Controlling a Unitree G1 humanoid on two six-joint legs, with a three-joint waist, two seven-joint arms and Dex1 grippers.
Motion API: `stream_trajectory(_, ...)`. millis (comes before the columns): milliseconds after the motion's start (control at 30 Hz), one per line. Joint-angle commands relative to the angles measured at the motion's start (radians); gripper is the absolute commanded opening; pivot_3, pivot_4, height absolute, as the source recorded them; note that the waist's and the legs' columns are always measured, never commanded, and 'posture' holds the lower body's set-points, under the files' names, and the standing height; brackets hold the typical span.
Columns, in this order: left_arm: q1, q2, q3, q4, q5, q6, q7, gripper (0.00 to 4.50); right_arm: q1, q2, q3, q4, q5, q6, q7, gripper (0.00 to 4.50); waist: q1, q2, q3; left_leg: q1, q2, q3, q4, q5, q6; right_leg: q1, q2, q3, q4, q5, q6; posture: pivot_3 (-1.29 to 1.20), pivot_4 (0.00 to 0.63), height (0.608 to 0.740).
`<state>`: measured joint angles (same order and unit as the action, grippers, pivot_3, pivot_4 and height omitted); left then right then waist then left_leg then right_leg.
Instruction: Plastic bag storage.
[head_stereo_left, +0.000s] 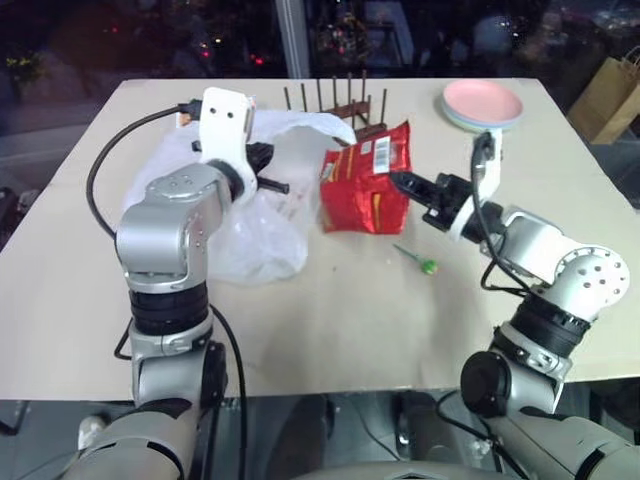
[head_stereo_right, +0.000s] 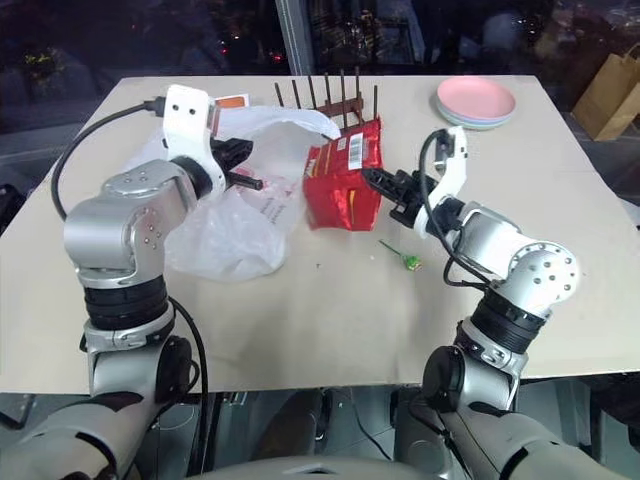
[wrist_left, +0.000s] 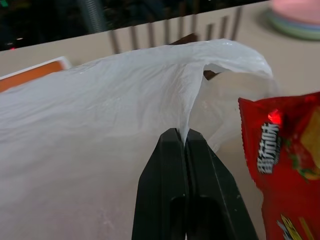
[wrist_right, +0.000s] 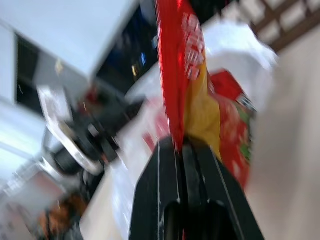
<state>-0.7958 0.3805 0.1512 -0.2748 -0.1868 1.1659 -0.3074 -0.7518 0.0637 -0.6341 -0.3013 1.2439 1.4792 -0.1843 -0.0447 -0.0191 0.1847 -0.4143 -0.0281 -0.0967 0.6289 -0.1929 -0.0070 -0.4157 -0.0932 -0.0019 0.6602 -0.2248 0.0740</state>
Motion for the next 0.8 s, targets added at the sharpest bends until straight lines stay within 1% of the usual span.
stream_trajectory(33,-0.035,-0.02,0.004,-0.02,-0.043,-0.008,-0.009,0.0,0.005,-0.001,0.033,-0.023,0.196,-0.093,-0.125,0.07,0.001,0.0,0.0,0.0,0.0,0.0,0.0,0.0,0.0,0.0,0.0,0.0,0.0,0.0,0.0,0.0,0.15,0.74)
stream_trajectory(167,-0.045,-0.045,-0.006,-0.007,-0.072,-0.015,-0.008,0.0,0.034,-0.029,0.124,-0.008,0.371,-0.234,-0.258,0.07,0.001,0.0,0.0,0.0,0.0,0.001,0.0,0.0,0.0,0.0,0.0,0.0,0.0,0.0,0.0,0.0,0.15,0.74)
stream_trajectory(233,-0.06,-0.067,0.013,0.003,-0.095,-0.007,-0.002,0.0,0.048,-0.038,0.177,0.006,0.407,-0.287,-0.289,0.07,0.001,0.0,0.0,0.0,0.0,0.001,0.0,0.0,0.0,0.0,0.0,0.0,-0.001,0.0,0.0,0.0,0.15,0.74)
stream_trajectory(300,-0.072,-0.087,0.036,0.008,-0.12,0.002,0.001,0.0,0.071,-0.034,0.229,0.032,0.407,-0.329,-0.287,0.07,0.002,0.0,0.0,0.0,0.0,0.001,0.0,0.0,0.0,0.0,0.0,0.0,-0.001,0.0,0.0,0.0,0.15,0.74)
stream_trajectory(433,-0.081,-0.104,0.063,-0.005,-0.179,0.016,-0.01,0.0,0.109,-0.006,0.323,0.135,0.298,-0.409,-0.228,0.07,0.0,0.0,0.0,0.0,0.001,0.002,0.0,0.0,0.0,0.0,0.001,0.001,-0.001,0.0,0.0,0.0,0.15,0.74)
stream_trajectory(500,-0.08,-0.104,0.07,-0.021,-0.212,0.023,-0.021,0.0,0.105,0.015,0.365,0.204,0.226,-0.453,-0.168,0.07,0.0,0.0,0.0,0.0,0.002,0.002,0.0,0.0,0.0,0.0,0.002,0.001,-0.001,0.0,0.0,0.0,0.15,0.74)
stream_trajectory(600,-0.073,-0.102,0.069,-0.045,-0.248,0.063,-0.024,0.0,0.04,0.063,0.419,0.367,0.108,-0.533,-0.053,0.07,-0.002,0.0,0.0,0.0,0.003,0.002,0.0,0.0,0.0,0.0,0.003,0.001,-0.002,0.0,0.0,0.0,0.15,0.74)
stream_trajectory(767,-0.057,-0.106,0.073,-0.073,-0.287,0.092,-0.011,0.0,-0.058,0.092,0.457,0.538,-0.013,-0.598,0.089,0.07,0.0,0.001,0.0,0.0,0.005,0.003,0.0,0.0,0.0,-0.001,0.006,0.002,-0.002,0.001,-0.001,0.0,0.15,0.74)
stream_trajectory(800,-0.054,-0.11,0.08,-0.08,-0.298,0.098,-0.009,0.0,-0.096,0.097,0.467,0.615,-0.055,-0.624,0.132,0.07,0.001,0.001,0.0,0.0,0.005,0.003,0.0,0.0,0.0,-0.001,0.006,0.002,-0.002,0.001,-0.002,0.0,0.15,0.74)
